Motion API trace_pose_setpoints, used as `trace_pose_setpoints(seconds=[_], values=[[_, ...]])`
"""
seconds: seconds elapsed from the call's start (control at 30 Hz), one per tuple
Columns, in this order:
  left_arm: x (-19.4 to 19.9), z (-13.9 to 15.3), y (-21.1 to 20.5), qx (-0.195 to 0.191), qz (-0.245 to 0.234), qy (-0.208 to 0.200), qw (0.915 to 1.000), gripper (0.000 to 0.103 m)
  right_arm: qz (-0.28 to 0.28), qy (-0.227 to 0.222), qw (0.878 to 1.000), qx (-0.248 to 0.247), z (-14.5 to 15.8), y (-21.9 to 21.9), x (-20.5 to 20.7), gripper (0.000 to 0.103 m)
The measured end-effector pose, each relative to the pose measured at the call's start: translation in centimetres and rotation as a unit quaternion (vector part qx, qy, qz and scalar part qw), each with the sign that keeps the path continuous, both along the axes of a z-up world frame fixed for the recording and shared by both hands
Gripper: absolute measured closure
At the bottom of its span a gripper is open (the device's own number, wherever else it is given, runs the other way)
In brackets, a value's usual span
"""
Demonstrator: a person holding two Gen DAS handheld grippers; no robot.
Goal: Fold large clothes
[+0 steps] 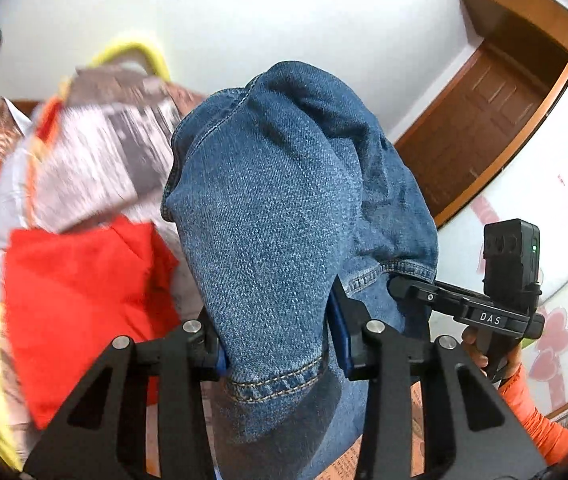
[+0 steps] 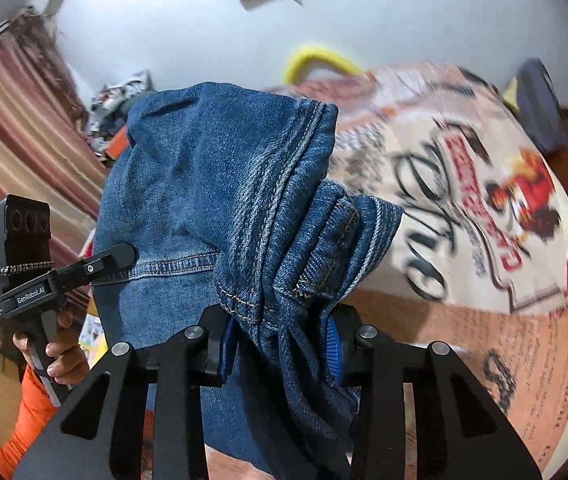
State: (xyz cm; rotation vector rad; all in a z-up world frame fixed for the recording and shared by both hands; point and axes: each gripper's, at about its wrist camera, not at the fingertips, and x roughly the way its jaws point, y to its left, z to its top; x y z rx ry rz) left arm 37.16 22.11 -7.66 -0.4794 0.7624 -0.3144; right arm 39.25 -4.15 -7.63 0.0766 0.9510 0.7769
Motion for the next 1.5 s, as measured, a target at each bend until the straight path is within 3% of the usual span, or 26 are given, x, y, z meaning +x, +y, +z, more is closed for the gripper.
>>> trace_pose_setpoints(seconds=[0.2,0.4,0.6,0.77,0.83,0.97,1.03,1.1,1.17,1.37,1.5], values=[[-3.0,3.3,5.2,0.022,0.043,-0.024,0.9986,0.063,0.025,-0.023,0.999,0.023,1.5,5.4,-0.3,0.07],[-2.9,1.8,10.2,0.032,0.086,-0.006,0.9958,0.063,0.045,0.002,0.998,0.039,-1.2,10.4,1.4,0.07],[0.2,-5.2,14.8,0.023,0.117,0.06,0.991,0.063,0.049,0.057,0.997,0.026,-7.6,14.7,4.2,0.07],[3.7,-13.1,17.6,0.013,0.129,0.136,0.9822,0.063,0.022,0.131,0.991,0.002,-14.9,17.2,7.7,0.07],[4.6,-15.5,18.0,0.023,0.136,0.154,0.9785,0.058,0.016,0.136,0.991,-0.011,-16.6,17.7,8.4,0.069],[4.9,-16.8,17.3,0.083,0.143,0.146,0.9754,0.038,0.028,0.094,0.995,-0.036,-17.6,18.0,9.2,0.062],[4.4,-16.6,16.7,0.109,0.145,0.145,0.9726,0.029,0.029,0.064,0.996,-0.059,-17.6,17.8,8.7,0.046],[3.5,-16.3,16.0,0.125,0.146,0.146,0.9705,0.022,0.025,0.028,0.996,-0.084,-17.5,17.3,7.7,0.037],[2.1,-16.2,15.0,0.147,0.145,0.151,0.9666,0.021,0.028,0.007,0.994,-0.102,-17.3,16.6,6.5,0.035],[-2.1,-15.2,12.6,0.189,0.147,0.15,0.9593,0.017,0.03,0.013,0.99,-0.135,-15.8,14.2,4.0,0.033],[-5.2,-14.7,9.8,0.241,0.141,0.148,0.9489,0.018,0.025,0.0,0.987,-0.159,-15.0,12.4,2.2,0.033]])
